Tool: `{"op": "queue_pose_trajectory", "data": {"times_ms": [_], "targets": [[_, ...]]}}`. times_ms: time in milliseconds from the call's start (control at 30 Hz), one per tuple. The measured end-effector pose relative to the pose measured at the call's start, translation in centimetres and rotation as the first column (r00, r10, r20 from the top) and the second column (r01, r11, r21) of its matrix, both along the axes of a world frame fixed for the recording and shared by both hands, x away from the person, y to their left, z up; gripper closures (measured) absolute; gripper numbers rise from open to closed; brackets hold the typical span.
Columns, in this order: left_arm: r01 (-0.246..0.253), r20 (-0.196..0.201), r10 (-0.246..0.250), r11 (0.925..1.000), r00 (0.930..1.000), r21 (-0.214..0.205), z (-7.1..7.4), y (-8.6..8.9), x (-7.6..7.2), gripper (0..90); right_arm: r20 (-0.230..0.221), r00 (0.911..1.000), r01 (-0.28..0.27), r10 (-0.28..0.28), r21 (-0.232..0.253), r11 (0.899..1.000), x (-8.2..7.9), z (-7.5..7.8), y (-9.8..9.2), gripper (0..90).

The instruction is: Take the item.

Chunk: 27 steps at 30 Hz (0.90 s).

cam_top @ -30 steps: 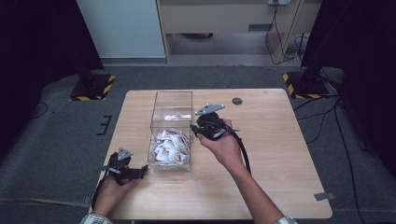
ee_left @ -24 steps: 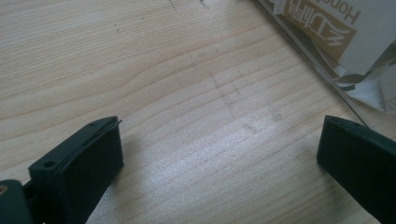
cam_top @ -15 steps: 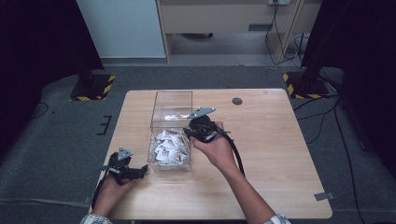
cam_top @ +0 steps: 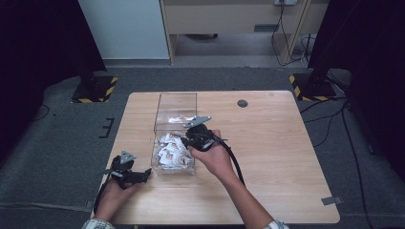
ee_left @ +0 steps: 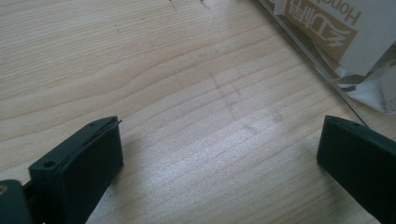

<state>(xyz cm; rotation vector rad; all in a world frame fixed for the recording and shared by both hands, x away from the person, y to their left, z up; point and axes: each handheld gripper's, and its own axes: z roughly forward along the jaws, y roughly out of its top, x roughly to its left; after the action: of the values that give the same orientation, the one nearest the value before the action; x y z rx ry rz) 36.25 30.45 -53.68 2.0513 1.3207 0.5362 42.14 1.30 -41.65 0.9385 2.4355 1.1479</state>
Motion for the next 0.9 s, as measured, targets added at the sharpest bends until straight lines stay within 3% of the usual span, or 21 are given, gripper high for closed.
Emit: {"op": "queue_pose_trajectory", "data": {"times_ms": [533, 900], "targets": [[0.000, 0.000, 0.000, 1.0000, 1.0000, 0.000, 0.0, 0.0, 0.0, 0.0, -0.032, 0.9988, -0.037, 0.036, -0.043, 0.998, -0.3, -2.3, 1.7, 65.0], [-0.001, 0.000, 0.001, 1.0000, 1.0000, 0.000, 0.0, 0.0, 0.0, 0.0, -0.058, 0.9975, -0.044, 0.040, -0.069, 0.997, -0.2, -3.2, 2.1, 78.6]]}}
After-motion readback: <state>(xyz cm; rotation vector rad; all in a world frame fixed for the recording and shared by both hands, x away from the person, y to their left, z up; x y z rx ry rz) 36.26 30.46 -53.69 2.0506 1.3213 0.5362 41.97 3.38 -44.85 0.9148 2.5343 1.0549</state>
